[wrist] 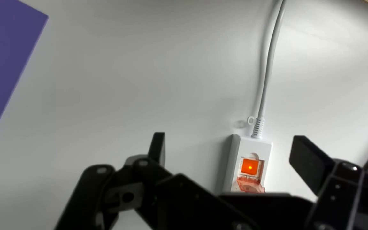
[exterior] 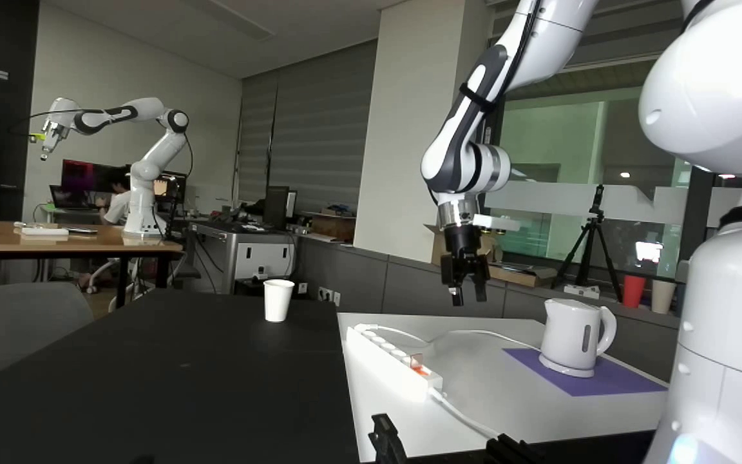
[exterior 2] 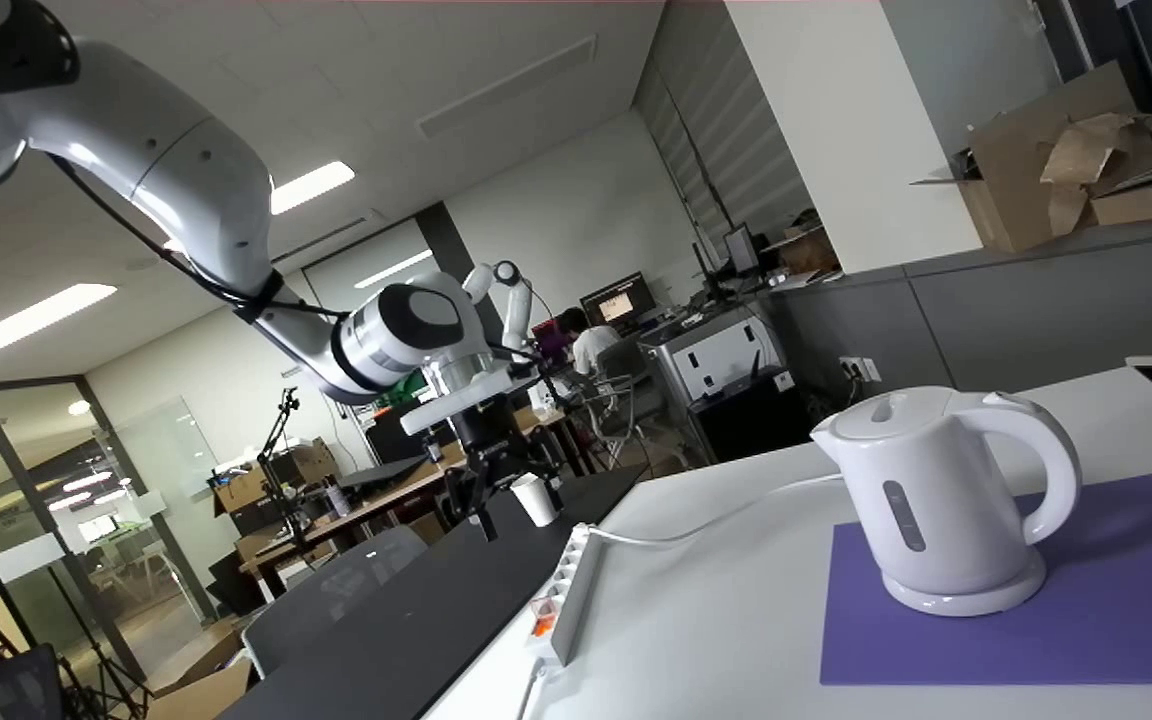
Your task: Switch on the extension cable
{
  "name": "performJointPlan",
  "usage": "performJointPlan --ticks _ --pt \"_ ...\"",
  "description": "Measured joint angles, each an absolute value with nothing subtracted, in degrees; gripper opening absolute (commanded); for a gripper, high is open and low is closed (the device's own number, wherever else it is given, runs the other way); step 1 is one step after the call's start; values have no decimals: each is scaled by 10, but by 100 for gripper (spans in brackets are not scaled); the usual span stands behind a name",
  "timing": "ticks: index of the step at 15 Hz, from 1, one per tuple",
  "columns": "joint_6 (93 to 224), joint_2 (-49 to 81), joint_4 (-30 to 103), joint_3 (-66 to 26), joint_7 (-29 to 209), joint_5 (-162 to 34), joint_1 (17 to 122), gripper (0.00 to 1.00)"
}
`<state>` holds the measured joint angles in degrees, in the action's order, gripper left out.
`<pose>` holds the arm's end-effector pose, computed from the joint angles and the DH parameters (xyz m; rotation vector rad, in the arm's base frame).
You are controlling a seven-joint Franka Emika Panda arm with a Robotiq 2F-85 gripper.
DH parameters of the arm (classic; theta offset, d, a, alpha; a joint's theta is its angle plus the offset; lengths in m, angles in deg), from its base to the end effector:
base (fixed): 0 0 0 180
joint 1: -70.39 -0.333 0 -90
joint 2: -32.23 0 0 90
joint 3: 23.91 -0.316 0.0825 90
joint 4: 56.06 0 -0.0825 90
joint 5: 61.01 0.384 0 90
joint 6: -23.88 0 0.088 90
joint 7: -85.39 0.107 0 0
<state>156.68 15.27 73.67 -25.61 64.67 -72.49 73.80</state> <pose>0.5107 -0.0186 0.2108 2.9548 0.7321 -0.3975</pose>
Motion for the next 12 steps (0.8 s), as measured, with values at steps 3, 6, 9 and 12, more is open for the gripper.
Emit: performJointPlan --ticks 3,6,9,12 --pt "1565 158 737 -256 647 -727 737 100" --pt "1562 164 737 -256 647 -735 736 100" --pt "1557 167 737 -256 647 -736 734 100" --pt "1554 167 737 -256 647 -736 733 100"
